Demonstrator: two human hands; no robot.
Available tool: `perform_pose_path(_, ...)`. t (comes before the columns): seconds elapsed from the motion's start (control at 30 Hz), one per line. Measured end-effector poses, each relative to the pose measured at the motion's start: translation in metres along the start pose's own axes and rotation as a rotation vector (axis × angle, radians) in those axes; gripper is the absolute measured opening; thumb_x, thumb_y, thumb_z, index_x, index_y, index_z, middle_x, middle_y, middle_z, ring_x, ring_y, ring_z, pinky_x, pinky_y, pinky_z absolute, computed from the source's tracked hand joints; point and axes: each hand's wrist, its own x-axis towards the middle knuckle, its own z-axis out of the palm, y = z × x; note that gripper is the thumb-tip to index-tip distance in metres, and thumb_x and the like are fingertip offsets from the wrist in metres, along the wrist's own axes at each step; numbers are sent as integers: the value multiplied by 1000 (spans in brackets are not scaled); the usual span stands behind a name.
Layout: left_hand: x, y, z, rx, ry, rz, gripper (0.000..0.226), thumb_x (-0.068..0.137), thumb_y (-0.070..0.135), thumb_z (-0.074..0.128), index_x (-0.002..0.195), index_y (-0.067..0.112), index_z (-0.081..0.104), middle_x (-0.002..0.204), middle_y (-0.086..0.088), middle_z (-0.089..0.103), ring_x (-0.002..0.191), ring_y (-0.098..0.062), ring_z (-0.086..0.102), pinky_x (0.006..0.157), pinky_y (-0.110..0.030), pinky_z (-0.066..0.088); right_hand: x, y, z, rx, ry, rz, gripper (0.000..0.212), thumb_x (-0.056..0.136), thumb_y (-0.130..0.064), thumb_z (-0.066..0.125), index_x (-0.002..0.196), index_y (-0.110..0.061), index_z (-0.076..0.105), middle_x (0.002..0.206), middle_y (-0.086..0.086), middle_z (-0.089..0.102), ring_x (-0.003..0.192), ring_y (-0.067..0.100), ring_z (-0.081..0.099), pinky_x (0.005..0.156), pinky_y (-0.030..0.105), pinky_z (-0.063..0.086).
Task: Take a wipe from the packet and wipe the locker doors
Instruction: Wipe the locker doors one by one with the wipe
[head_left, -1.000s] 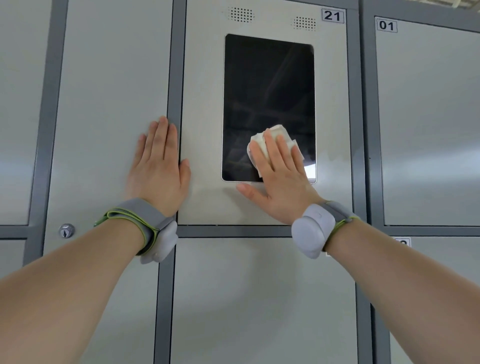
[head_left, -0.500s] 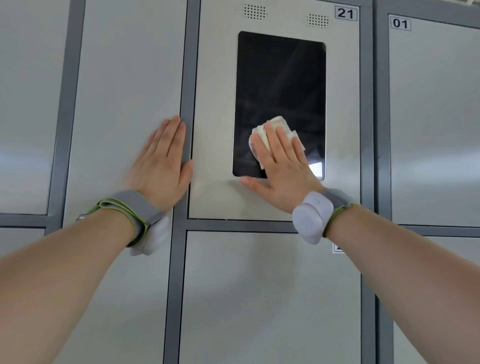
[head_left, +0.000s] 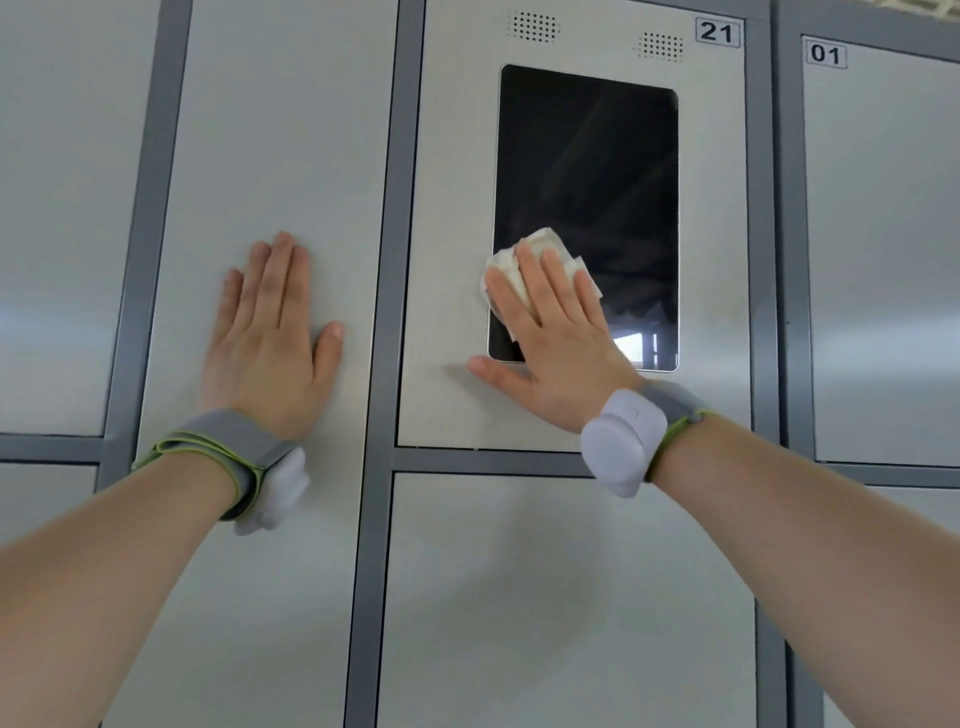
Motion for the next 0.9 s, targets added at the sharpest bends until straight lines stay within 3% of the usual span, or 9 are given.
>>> perform_pose_path(0.13, -1, -1, 1, -19, 15, 3, 72, 90, 41, 19, 148, -2, 17, 156, -15, 15, 145, -29, 11, 117, -35, -1, 33, -2, -9, 76, 1, 110, 78, 89, -66, 20, 151, -23, -1, 158, 6, -15, 144, 26, -17, 114, 44, -13)
perform_pose_path(0.2, -1, -3, 1, -25, 21, 8, 71, 91, 41, 20, 147, -2, 18, 156, -16, 16, 145, -29, 12, 117, -33, -2, 32, -12, -6, 85, 13, 111, 84, 85, -73, 15, 151, -22, 1, 157, 7, -15, 144, 26, -18, 113, 44, -14)
perform_pose_path(0.3, -2, -4, 0, -22, 22, 28, 71, 91, 40, 21, 147, -3, 18, 156, -17, 16, 144, -30, 12, 117, -34, -1, 10, -31, 9, 34, 28, -29, 99, 73, -79, -4, 152, -19, 2, 158, 8, -10, 145, 27, -15, 115, 45, -13)
perform_pose_path(0.37, -2, -7, -1, -23, 15, 33, 71, 91, 40, 21, 147, -3, 18, 156, -17, 16, 145, -30, 12, 117, -35, -1, 4, -35, 14, -8, 17, -93, 100, 75, -79, -10, 151, -16, 6, 159, 9, -3, 146, 29, -8, 117, 47, -8)
perform_pose_path(0.43, -2, -5, -1, -29, 20, 30, 70, 91, 39, 22, 147, -3, 19, 156, -17, 17, 144, -31, 13, 117, -35, 0, 13, -31, 10, -35, 26, -108, 96, 78, -77, -4, 151, -15, 9, 159, 9, 2, 146, 29, -4, 117, 48, -3)
perform_pose_path(0.53, -3, -3, 0, -42, 31, 29, 68, 91, 37, 23, 146, -4, 22, 155, -17, 20, 144, -31, 15, 117, -35, 0, 40, -25, -3, -35, 19, -42, 87, 82, -71, 4, 151, -18, -2, 159, 4, -9, 145, 24, -14, 116, 43, -11)
perform_pose_path(0.67, -3, -4, -2, -63, 43, 27, 67, 90, 34, 22, 146, -3, 22, 155, -16, 20, 144, -30, 15, 117, -36, 0, 53, -36, -7, 15, 39, 43, 77, 92, -62, 22, 151, -19, -2, 158, 3, -13, 144, 22, -17, 115, 42, -13)
perform_pose_path(0.8, -4, -6, -3, -83, 27, 33, 67, 90, 34, 19, 147, -1, 20, 156, -15, 17, 145, -29, 12, 117, -33, -3, 31, -44, 8, 4, 61, -70, 88, 81, -71, 8, 152, -18, 6, 159, 7, -4, 145, 26, -11, 115, 44, -11)
perform_pose_path(0.9, -3, -5, -3, -86, 28, 43, 66, 90, 32, 18, 147, -1, 20, 155, -16, 18, 144, -31, 13, 117, -34, -2, 18, -44, 16, -47, 67, -179, 83, 85, -67, 15, 150, -17, 20, 158, 10, 11, 146, 30, 3, 116, 47, -2)
